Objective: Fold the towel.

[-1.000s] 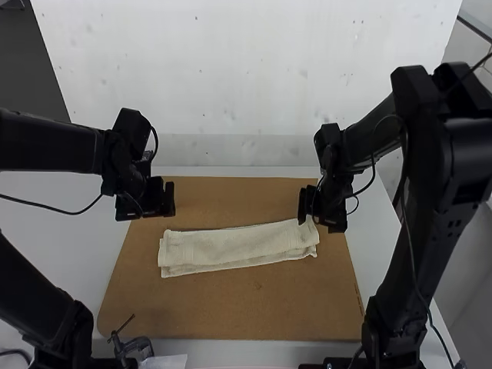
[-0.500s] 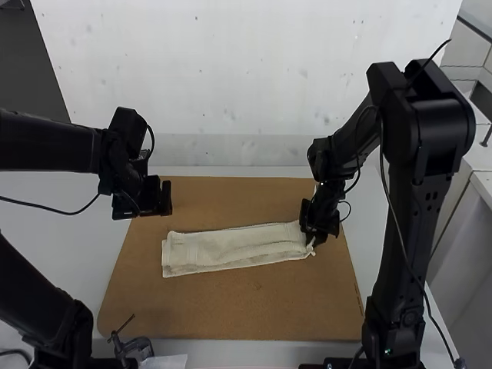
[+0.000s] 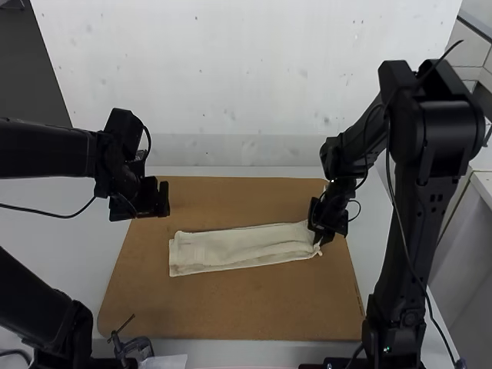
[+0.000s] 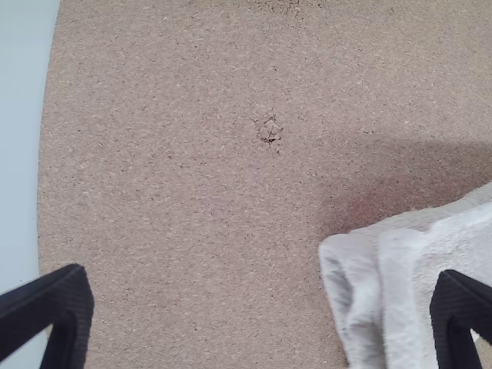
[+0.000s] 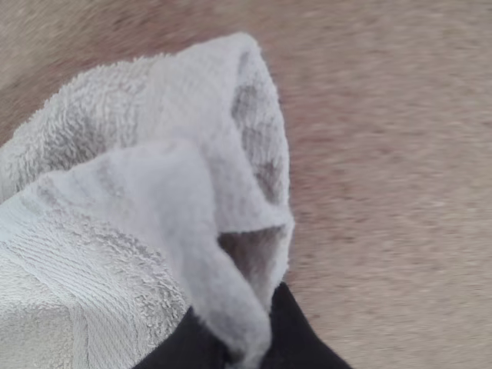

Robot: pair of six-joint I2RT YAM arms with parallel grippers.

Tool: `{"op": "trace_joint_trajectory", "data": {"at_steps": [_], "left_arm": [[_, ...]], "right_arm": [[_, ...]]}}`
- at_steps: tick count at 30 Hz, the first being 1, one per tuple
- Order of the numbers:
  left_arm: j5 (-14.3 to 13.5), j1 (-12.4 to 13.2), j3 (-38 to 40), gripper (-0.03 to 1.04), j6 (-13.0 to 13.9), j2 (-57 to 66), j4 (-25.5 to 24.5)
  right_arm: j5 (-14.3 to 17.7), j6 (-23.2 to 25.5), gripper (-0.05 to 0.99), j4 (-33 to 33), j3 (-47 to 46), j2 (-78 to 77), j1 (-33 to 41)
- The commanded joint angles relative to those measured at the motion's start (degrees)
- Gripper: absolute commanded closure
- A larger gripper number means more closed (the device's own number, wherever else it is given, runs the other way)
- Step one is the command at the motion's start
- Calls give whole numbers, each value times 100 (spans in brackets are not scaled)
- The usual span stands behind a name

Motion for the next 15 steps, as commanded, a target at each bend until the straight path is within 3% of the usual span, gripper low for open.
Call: {"op": "trace_joint_trajectory", "data": {"at_steps": [1,10,15], "left_arm": [[54,48,-35,3,53,-159,9],[54,4,-88,4,9,-265,9],[54,-5,-132,4,1,-221,18]], "right_arm": [[231,-567,92,-117,30,-517,-723],[222,-1235,92,-302,408,-666,-1909],[248,-1094,92,-557,391,-886,-1426]]}}
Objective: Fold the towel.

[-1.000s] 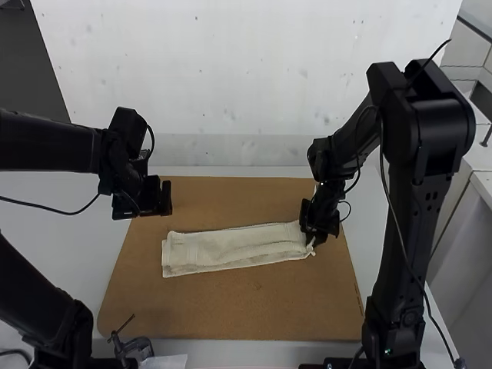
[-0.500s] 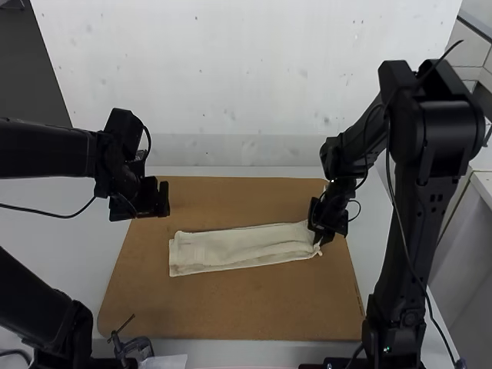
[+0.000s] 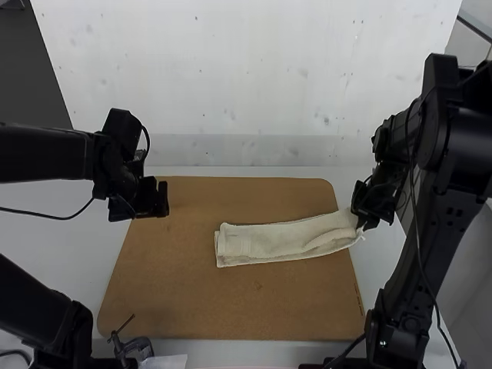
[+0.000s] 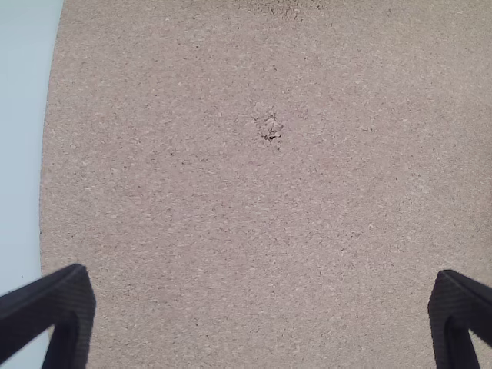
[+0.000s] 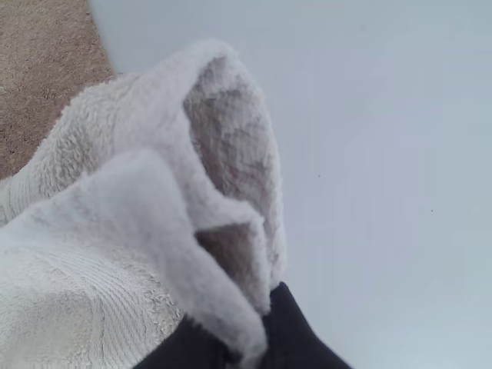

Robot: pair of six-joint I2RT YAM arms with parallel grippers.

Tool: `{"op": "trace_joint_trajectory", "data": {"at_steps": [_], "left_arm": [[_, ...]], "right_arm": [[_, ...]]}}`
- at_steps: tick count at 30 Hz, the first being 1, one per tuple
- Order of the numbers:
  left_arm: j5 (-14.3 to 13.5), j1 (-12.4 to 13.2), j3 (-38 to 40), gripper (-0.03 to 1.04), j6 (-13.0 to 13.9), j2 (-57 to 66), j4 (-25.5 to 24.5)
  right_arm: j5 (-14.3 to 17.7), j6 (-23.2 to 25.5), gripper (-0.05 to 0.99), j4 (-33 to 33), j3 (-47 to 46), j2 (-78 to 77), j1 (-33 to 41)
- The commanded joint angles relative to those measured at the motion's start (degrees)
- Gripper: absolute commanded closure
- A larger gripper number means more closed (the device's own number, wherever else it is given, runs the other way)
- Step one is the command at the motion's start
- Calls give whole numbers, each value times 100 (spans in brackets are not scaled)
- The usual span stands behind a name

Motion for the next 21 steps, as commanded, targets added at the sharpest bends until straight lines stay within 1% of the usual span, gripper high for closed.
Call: {"op": "trace_joint_trajectory", "data": {"at_steps": [1,3,7,9,12,14,16,21], "left_arm": [[54,-5,-46,4,-4,-70,14],[54,4,-38,4,-4,-52,14],[19,100,-125,4,23,-87,31],[19,232,-169,4,93,-105,31],[45,487,-284,4,216,-210,31],[45,619,-345,4,269,-307,31],[45,742,-424,4,383,-404,31],[98,988,-486,4,524,-544,14]], "right_arm": [[78,118,92,-56,63,-401,619],[262,390,92,-74,45,-445,1217],[658,1040,92,-65,80,-410,2596],[816,1322,92,-100,238,-243,3212],[957,1700,92,-241,572,29,3994],[983,1902,92,-346,827,223,4407],[1044,2051,92,-443,1100,398,4732],[1115,2280,92,-742,1697,847,5339]]}}
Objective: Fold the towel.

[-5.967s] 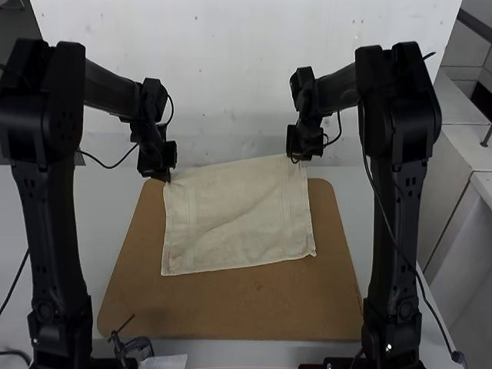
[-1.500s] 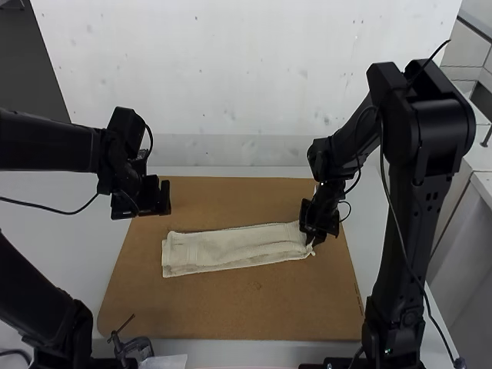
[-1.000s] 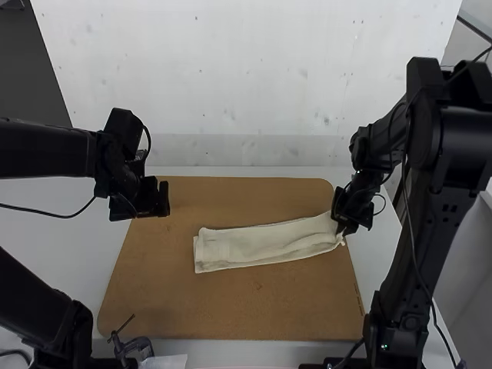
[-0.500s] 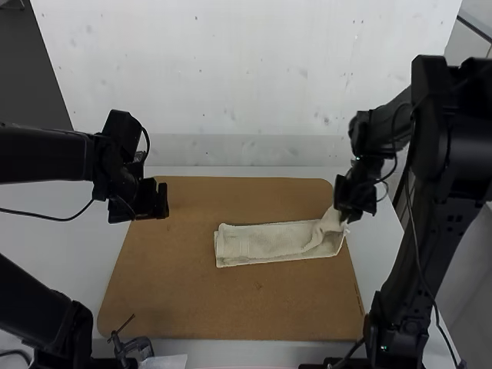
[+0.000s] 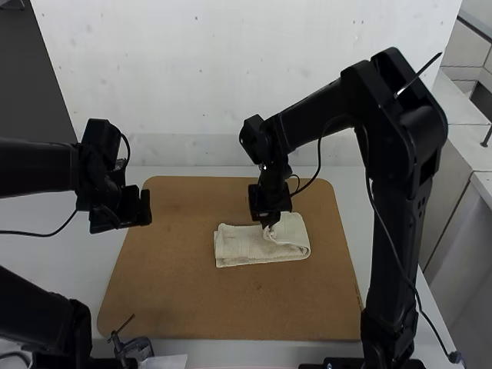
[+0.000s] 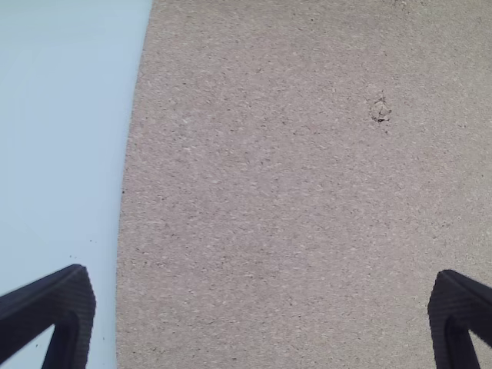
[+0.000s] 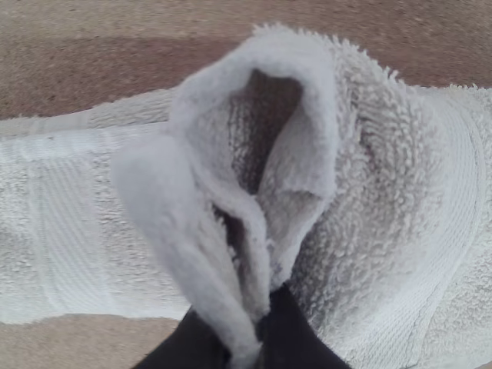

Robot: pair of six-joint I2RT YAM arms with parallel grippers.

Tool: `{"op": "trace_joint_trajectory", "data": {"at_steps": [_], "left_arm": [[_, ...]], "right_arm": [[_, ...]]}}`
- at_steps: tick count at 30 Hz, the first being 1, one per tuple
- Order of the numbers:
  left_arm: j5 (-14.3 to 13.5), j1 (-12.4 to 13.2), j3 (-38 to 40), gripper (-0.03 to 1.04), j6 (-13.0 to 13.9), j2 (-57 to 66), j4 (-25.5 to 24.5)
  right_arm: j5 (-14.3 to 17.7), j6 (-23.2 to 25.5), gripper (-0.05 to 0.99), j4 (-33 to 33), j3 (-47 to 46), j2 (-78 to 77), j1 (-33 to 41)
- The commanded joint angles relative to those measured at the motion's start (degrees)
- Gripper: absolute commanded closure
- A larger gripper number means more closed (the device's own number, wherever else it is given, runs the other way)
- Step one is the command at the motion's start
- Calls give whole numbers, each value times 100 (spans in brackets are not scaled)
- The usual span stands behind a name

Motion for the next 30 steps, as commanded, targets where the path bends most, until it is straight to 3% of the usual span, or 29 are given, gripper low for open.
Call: {"op": "trace_joint_trajectory", "data": {"at_steps": [1,13,27,28,30], "left_arm": [[111,186,-47,4,233,-201,14],[120,239,-73,4,233,-175,22],[199,362,-170,4,277,-157,66],[208,379,-187,4,277,-157,84],[243,406,-222,4,286,-157,101]], "right_arm": [[184,431,92,-106,487,270,397],[210,607,92,-651,1568,973,1171],[219,739,92,-730,1867,1377,1496],[228,739,88,-695,1876,1369,1470],[184,747,62,-633,1876,1219,1408]]}}
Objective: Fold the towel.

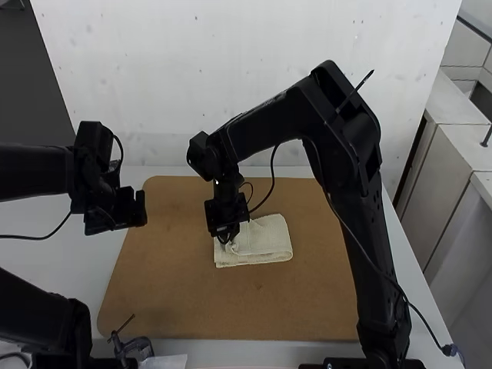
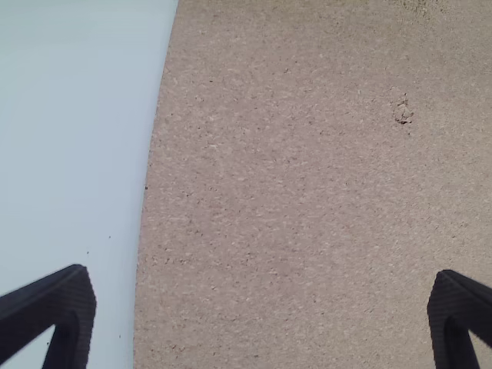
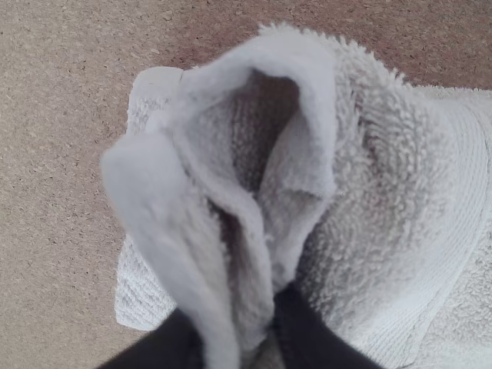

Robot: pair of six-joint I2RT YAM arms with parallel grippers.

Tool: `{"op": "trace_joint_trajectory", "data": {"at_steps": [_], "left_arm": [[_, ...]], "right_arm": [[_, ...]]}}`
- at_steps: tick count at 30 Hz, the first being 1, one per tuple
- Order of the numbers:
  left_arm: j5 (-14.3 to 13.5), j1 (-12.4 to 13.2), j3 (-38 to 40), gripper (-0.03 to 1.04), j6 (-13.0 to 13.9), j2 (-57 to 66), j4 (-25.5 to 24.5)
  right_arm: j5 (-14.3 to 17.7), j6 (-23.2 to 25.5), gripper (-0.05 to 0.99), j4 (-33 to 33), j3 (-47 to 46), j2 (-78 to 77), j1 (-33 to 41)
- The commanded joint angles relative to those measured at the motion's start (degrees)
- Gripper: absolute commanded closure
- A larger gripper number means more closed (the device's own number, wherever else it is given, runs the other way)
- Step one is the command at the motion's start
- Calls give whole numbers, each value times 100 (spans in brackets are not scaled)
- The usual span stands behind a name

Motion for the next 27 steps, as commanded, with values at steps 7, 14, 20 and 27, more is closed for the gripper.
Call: {"op": "trace_joint_trajectory", "data": {"at_steps": [7,14,20,27], "left_arm": [[151,106,-137,4,80,-30,146],[169,36,-137,4,80,-30,163],[169,1,-146,4,63,13,207],[169,36,-225,4,71,-22,225]], "right_arm": [[-40,87,92,218,147,-1059,-261],[-48,70,92,420,-240,-1261,-463],[-57,70,92,491,-451,-979,-226],[-57,78,92,702,-434,-610,-33]]}}
